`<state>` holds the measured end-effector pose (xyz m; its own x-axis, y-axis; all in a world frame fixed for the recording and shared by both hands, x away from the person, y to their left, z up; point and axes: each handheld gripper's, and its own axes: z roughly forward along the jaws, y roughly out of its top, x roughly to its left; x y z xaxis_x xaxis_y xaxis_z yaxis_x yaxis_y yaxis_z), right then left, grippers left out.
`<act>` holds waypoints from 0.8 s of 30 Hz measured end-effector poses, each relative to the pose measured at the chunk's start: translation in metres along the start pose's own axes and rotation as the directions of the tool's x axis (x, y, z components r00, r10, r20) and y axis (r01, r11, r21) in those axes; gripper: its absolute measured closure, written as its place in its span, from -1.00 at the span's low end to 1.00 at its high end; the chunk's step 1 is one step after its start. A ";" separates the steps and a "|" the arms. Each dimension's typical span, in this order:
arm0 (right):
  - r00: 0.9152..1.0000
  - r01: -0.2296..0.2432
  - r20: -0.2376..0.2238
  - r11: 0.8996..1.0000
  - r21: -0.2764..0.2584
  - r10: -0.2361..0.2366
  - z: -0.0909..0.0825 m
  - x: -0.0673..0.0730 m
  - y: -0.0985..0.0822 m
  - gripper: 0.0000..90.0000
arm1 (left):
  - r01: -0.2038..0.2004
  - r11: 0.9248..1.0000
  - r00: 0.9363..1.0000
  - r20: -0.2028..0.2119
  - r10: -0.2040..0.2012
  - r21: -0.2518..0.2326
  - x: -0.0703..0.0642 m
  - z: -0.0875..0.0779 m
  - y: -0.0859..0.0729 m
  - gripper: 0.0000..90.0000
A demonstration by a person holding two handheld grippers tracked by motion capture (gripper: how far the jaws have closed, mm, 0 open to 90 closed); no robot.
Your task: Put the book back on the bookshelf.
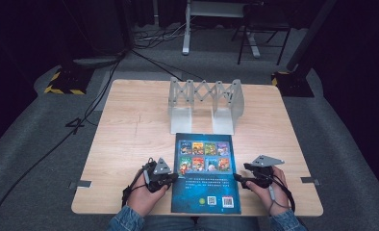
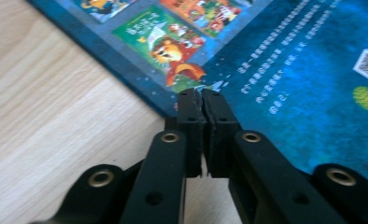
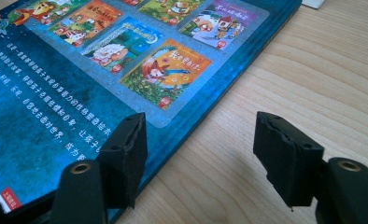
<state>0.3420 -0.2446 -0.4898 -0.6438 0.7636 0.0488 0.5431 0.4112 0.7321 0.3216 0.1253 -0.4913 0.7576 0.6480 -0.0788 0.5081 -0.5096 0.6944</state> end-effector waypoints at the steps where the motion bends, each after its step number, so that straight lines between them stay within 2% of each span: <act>1: 1.000 0.001 0.000 1.000 0.002 -0.001 0.000 0.000 0.000 -0.22 | 0.011 1.000 1.000 -0.019 -0.011 -0.002 0.000 0.000 -0.001 0.78; 3: 1.000 0.000 0.000 1.000 0.004 0.000 0.001 0.000 0.001 -0.24 | 0.017 1.000 1.000 -0.016 -0.017 -0.004 0.001 0.000 -0.001 0.70; 4: 1.000 -0.003 0.000 1.000 0.007 0.003 0.002 0.000 0.001 -0.24 | 0.049 0.999 0.999 0.010 -0.049 -0.008 0.004 -0.001 -0.002 0.70; 7: 1.000 -0.002 -0.001 1.000 0.019 0.002 0.005 0.000 0.001 -0.27 | 0.076 0.997 0.997 0.008 -0.076 -0.010 0.004 -0.001 -0.004 0.61; 16: 0.999 -0.022 -0.027 0.999 0.042 0.023 0.010 0.002 0.005 -0.28 | 0.046 0.999 0.998 -0.035 -0.046 -0.005 -0.001 -0.001 -0.003 0.61; 19: 0.999 -0.029 -0.038 0.998 0.048 0.030 0.012 0.003 0.007 -0.29 | 0.046 0.999 0.998 -0.040 -0.046 0.000 -0.003 -0.001 -0.002 0.61; 22: 0.998 -0.036 -0.046 0.996 0.076 0.039 0.018 0.005 0.013 -0.40 | 0.054 0.999 0.998 -0.034 -0.054 0.000 -0.001 -0.001 -0.002 0.62; 24: 0.999 -0.023 -0.034 0.996 0.090 0.026 0.021 0.002 0.018 -0.45 | 0.060 0.998 0.998 -0.036 -0.060 -0.002 -0.001 -0.001 -0.002 0.63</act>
<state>0.3617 -0.2250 -0.4910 -0.6477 0.7564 0.0912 0.6040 0.4368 0.6666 0.3192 0.1260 -0.4921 0.7106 0.6973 -0.0940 0.5515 -0.4689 0.6899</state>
